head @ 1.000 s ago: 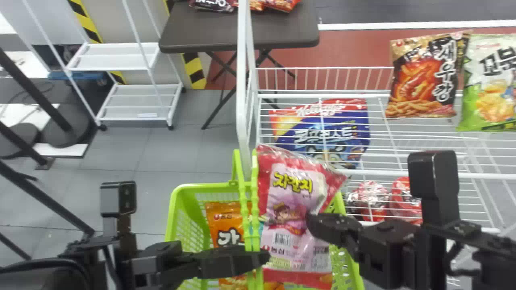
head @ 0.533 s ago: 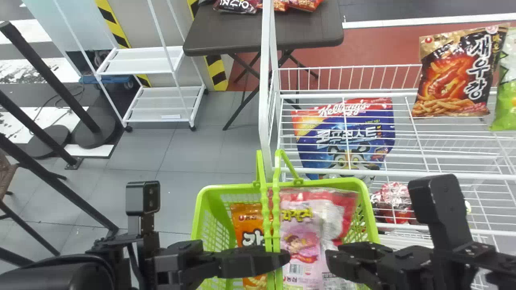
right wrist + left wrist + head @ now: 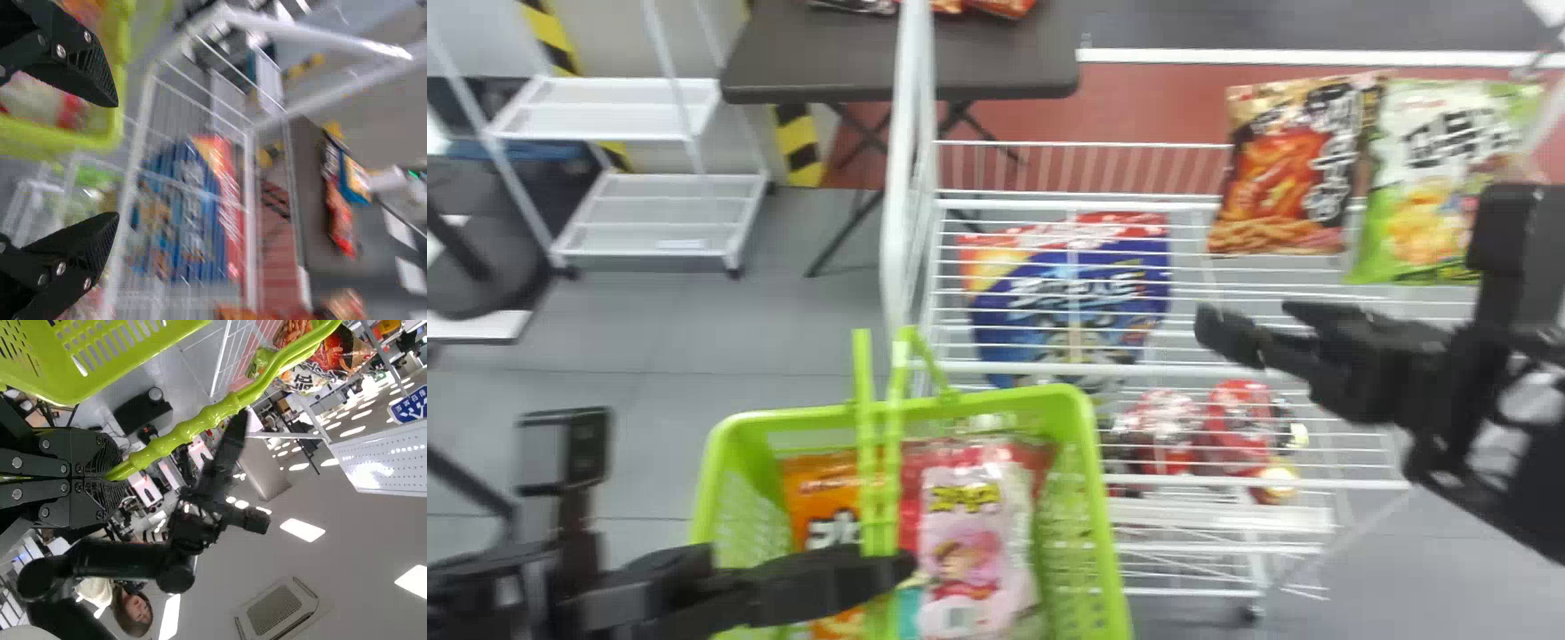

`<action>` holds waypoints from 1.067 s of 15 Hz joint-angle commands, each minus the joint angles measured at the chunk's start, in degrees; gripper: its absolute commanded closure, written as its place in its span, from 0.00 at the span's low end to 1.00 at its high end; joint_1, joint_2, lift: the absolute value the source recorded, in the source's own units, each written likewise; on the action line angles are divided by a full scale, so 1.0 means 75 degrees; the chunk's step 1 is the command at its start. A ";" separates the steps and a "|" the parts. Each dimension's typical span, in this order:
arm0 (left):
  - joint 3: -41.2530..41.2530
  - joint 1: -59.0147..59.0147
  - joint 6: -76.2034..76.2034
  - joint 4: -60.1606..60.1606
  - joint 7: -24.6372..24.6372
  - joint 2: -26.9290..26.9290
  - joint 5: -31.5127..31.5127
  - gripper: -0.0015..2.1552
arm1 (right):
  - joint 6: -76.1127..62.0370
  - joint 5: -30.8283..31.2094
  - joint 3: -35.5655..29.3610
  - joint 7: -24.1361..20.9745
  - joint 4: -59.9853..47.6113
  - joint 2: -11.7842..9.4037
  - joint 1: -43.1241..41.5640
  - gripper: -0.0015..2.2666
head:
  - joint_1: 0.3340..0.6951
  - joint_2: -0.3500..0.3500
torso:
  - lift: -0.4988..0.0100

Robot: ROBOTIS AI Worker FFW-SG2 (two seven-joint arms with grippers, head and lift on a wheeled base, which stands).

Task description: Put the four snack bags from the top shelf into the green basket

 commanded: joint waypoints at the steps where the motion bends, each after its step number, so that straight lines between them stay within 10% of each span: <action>1: 0.0063 0.0035 -0.0009 -0.0013 -0.0087 0.0001 -0.0008 1.00 | -0.1107 0.0149 -0.0491 0.0000 0.1415 -0.0039 -0.0776 0.03 | 1.00 0.31 | 0.97; 8: 0.0250 0.0129 -0.0009 0.0092 -0.0087 -0.0011 0.0004 1.00 | -0.4763 0.1356 -0.0057 0.0199 0.6232 -0.0438 -0.3108 0.03 | 1.00 0.08 | 0.97; 16: 0.0414 0.0117 -0.0361 0.0561 -0.0087 -0.0035 0.0016 1.00 | -0.5489 0.2457 0.1232 0.0199 0.8857 -0.0262 -0.4842 0.11 | 1.00 0.18 | 0.97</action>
